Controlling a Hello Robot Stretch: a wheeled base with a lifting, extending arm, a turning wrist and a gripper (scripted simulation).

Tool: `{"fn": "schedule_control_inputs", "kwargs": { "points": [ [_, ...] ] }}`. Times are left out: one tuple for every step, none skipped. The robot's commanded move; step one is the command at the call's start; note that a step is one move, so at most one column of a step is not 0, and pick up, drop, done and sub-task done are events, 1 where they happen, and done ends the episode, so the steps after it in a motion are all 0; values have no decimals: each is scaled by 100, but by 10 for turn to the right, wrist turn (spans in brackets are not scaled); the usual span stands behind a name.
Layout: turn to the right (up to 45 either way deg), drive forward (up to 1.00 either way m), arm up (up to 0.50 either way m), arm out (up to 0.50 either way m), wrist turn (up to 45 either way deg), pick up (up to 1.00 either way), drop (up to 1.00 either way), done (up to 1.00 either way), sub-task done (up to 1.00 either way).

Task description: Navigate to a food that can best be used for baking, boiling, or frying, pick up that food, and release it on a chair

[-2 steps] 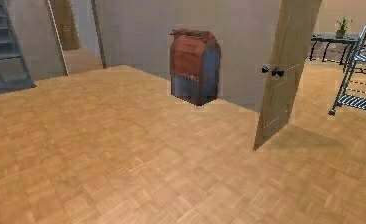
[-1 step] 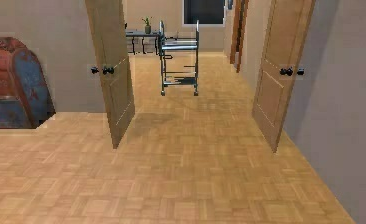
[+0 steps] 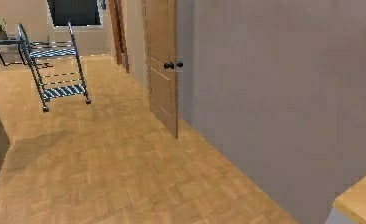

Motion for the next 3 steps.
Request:
{"fn": "schedule_control_inputs", "kwargs": {
  "points": [
    [450,0,0,0,0,0,0,0,0],
    [450,0,0,0,0,0,0,0,0],
    [180,0,0,0,0,0,0,0,0]
  ]
}}
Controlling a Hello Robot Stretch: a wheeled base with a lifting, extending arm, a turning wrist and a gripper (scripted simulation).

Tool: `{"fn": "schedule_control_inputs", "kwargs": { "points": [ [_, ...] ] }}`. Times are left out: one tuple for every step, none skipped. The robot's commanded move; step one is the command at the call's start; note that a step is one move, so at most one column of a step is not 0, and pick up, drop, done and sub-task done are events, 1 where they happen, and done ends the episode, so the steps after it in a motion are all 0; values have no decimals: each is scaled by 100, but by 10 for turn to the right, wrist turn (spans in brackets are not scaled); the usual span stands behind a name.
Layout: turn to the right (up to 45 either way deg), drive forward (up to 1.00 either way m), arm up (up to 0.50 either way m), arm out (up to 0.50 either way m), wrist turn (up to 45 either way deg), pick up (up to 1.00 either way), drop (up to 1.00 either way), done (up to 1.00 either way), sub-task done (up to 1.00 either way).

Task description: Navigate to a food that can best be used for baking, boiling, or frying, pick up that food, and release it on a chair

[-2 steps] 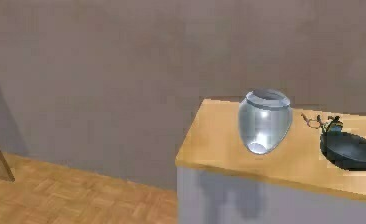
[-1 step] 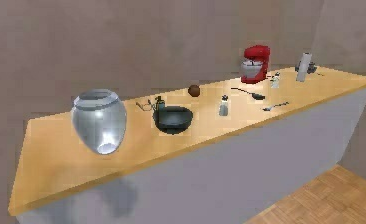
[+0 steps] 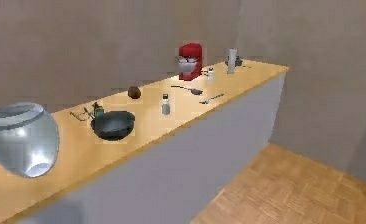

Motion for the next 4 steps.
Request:
{"fn": "schedule_control_inputs", "kwargs": {
  "points": [
    [30,0,0,0,0,0,0,0,0],
    [0,55,0,0,0,0,0,0,0],
    [-450,0,0,0,0,0,0,0,0],
    [-450,0,0,0,0,0,0,0,0]
  ]
}}
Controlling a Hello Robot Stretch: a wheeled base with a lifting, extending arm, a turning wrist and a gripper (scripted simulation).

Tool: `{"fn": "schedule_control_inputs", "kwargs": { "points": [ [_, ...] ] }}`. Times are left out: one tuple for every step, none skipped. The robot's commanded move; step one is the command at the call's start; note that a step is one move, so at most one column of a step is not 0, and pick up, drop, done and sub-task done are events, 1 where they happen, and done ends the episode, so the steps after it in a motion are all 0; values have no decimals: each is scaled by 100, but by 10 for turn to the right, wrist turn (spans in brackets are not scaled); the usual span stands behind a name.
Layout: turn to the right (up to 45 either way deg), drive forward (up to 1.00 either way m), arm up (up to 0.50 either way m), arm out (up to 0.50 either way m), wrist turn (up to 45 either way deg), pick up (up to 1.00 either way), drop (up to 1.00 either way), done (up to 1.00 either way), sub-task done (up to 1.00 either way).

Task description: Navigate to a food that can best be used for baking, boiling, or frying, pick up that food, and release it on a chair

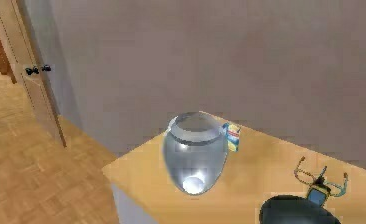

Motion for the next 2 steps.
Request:
{"fn": "schedule_control_inputs", "kwargs": {
  "points": [
    [-240,0,0,0,0,0,0,0,0],
    [0,0,50,0,0,0,0,0,0]
  ]
}}
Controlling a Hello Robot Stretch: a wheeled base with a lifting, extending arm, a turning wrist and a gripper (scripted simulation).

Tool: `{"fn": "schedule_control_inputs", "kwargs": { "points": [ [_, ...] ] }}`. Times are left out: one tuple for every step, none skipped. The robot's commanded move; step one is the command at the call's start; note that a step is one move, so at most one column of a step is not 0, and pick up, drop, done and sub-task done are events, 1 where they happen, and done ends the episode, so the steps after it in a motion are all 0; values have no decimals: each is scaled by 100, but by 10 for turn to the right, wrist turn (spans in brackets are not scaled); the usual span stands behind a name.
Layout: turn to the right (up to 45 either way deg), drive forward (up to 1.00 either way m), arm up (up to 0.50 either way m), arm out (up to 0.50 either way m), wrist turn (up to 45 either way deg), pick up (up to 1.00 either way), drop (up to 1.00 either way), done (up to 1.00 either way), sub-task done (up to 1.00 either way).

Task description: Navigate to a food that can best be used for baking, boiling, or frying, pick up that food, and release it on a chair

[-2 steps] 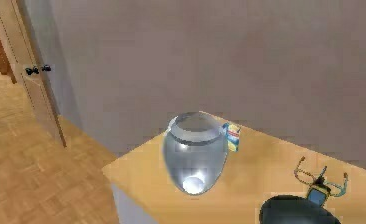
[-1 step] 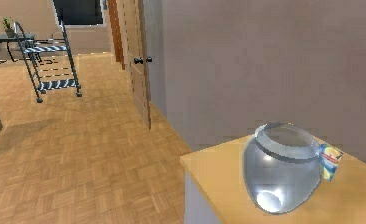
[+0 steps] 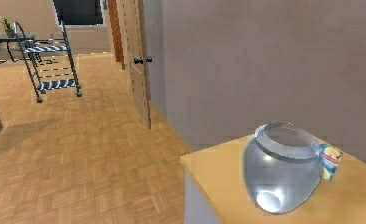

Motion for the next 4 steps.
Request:
{"fn": "schedule_control_inputs", "kwargs": {
  "points": [
    [0,0,38,0,0,0,0,0,0],
    [0,0,0,42,0,0,0,0,0],
    [0,0,0,0,450,0,0,0,0],
    [0,0,0,0,450,0,0,0,0]
  ]
}}
